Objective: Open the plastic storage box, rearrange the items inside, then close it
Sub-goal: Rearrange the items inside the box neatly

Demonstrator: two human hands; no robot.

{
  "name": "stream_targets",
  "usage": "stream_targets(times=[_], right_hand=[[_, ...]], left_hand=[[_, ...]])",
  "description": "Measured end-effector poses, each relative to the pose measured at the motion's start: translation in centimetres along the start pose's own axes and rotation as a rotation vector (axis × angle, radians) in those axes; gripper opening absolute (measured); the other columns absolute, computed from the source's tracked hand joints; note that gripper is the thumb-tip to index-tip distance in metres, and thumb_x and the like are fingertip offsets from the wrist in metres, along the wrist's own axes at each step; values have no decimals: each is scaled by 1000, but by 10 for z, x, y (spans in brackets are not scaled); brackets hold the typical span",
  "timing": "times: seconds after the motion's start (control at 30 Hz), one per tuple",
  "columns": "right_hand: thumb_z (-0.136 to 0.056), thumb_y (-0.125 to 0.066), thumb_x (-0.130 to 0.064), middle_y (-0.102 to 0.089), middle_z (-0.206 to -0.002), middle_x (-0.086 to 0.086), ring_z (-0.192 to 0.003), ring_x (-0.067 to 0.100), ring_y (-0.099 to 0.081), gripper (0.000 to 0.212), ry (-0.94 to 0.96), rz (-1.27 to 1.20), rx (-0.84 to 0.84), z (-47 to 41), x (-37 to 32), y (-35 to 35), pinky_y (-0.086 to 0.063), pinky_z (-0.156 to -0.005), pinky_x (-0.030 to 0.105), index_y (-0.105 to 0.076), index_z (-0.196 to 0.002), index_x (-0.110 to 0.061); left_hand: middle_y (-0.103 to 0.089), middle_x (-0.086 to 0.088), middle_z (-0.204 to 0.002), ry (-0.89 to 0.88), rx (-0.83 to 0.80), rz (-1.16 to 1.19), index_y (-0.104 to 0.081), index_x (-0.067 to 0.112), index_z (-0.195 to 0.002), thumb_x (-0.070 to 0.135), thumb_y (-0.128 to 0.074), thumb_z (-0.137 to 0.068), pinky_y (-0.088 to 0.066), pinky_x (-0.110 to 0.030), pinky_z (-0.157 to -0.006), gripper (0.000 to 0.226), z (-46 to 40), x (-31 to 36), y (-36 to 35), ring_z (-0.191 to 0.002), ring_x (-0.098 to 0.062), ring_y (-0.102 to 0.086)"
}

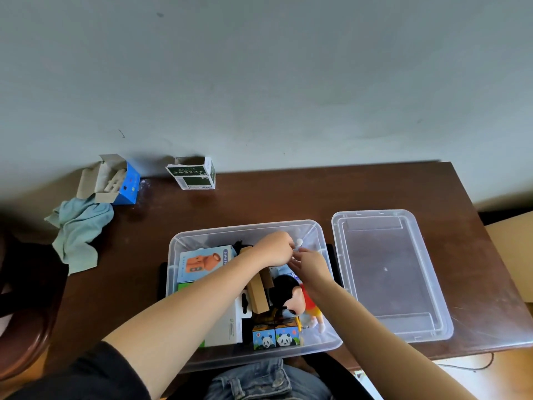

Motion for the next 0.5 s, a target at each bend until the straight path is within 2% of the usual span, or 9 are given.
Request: stream_targets(times=[0.1, 0.17, 0.23, 0.33, 0.4, 0.43, 0.5], right_hand=[[-93, -40, -1, -63, -110, 6, -106, 21, -59, 30, 248, 386, 20, 23, -24, 2, -50, -92, 32, -58, -116, -10], [-94, -45, -8, -60, -109, -6, -104, 13, -58, 28, 417, 549, 35, 42, -37, -2, -51, -90, 31, -56, -119, -17], [-95, -47, -12, -61, -104, -9, -97, 8, -59, 22, 529, 651, -3, 58, -46, -15, -52, -81, 25, -57, -112, -21], [-93, -47, -13, -68, -82, -7, -66, 7, -62, 18, 573, 803, -184, 74, -42, -51, -54, -63, 28, -63, -95, -20], [-94, -47, -18, -70, -74, -3, -47, 7, -53, 19, 561, 1026, -319, 81, -26, -78, -47, -47, 24, -66, -96, -17], [-94, -46, -22, -71, -77, -1, -47, 7, -53, 20, 575, 1176, -350, 83, -18, -90, -46, -47, 23, -66, -98, -17], [-94, -45, -29, -70, -83, 3, -62, 15, -61, 24, 632, 1459, -346, 86, -5, -107, -52, -57, 29, -63, -95, -13]], left_hand=[[-67, -4, -94, -140, 66, 63, -68, 9, -103, 10, -39, -98, -41, -29, -68, 29, 28, 4, 15, -77, -18, -55], [-65, 6, -93, -197, 162, 162, -67, 17, -110, 12, -42, -99, -46, -24, -75, 28, 52, -4, 32, -82, -10, -59], [-66, 11, -97, -226, 309, 258, -67, 20, -112, 9, -43, -98, -46, -16, -80, 30, 78, -20, 50, -90, -3, -61], [-68, 8, -97, -201, 555, 405, -68, 17, -106, 2, -43, -97, -46, -13, -82, 31, 113, -58, 75, -94, -3, -63], [-67, 7, -96, -134, 681, 406, -68, 15, -104, 0, -43, -96, -48, -15, -82, 30, 131, -86, 84, -93, -3, -62], [-66, 9, -97, -98, 716, 357, -68, 16, -104, 2, -45, -96, -47, -12, -79, 29, 139, -97, 86, -90, 0, -61], [-64, 14, -100, -36, 719, 199, -68, 21, -107, 8, -46, -95, -42, -10, -72, 28, 149, -111, 83, -88, 3, -58]])
Point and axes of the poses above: each hand's wrist, its own z-axis away from the middle knuckle, its own y-axis out of the back of the hand, x = y × z, the point moved 10 cm from there along -z, towards the middle knuckle
